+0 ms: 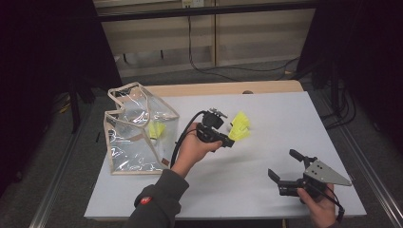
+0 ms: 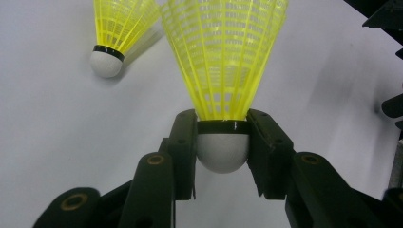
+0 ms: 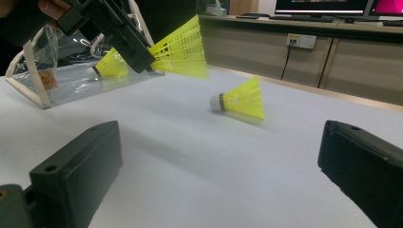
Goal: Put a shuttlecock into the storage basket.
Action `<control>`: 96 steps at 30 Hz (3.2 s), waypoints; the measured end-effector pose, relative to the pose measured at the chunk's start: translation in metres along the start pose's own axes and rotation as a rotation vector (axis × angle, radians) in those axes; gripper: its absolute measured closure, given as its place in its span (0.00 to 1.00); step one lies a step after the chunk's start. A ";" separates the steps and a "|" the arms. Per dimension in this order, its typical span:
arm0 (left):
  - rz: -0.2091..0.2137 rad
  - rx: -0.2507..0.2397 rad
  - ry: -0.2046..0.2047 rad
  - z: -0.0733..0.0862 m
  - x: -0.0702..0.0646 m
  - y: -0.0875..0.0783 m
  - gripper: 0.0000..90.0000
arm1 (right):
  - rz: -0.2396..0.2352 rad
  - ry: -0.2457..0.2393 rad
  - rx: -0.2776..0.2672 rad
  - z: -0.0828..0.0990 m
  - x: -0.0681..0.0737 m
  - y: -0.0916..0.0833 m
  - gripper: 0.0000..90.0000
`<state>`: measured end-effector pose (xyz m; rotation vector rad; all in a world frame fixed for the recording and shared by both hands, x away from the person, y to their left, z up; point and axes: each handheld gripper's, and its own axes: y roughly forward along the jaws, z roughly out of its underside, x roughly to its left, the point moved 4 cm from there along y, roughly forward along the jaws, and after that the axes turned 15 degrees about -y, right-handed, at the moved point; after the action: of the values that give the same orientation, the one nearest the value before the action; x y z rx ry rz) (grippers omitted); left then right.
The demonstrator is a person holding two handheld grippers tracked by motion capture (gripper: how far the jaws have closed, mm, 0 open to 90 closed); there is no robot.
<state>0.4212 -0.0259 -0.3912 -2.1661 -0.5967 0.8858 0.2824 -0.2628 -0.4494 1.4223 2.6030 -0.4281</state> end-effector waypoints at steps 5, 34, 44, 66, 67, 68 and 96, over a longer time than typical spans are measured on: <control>-0.011 -0.012 -0.008 -0.001 0.003 -0.006 0.72 | -0.008 0.001 0.005 0.001 0.001 0.001 0.01; -0.060 -0.014 -0.021 0.000 0.020 -0.040 0.72 | -0.010 0.001 0.001 -0.001 0.002 0.006 0.01; -0.069 -0.013 -0.031 -0.001 0.022 -0.043 0.72 | -0.005 0.005 0.002 -0.001 0.001 0.005 0.01; -0.084 -0.030 -0.055 -0.008 0.031 -0.065 0.72 | 0.008 0.008 0.003 0.000 -0.002 0.002 0.01; -0.084 -0.029 -0.051 -0.008 0.031 -0.067 0.72 | 0.009 0.010 0.002 0.001 -0.002 0.002 0.01; -0.084 -0.037 -0.057 -0.009 0.031 -0.067 0.72 | 0.009 0.010 0.002 0.001 -0.002 0.002 0.01; -0.091 -0.065 -0.091 -0.018 0.040 -0.091 0.72 | 0.009 0.010 -0.001 0.000 -0.002 0.000 0.01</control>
<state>0.4478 0.0500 -0.3301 -2.1474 -0.7725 0.9310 0.2838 -0.2641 -0.4493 1.4387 2.6035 -0.4203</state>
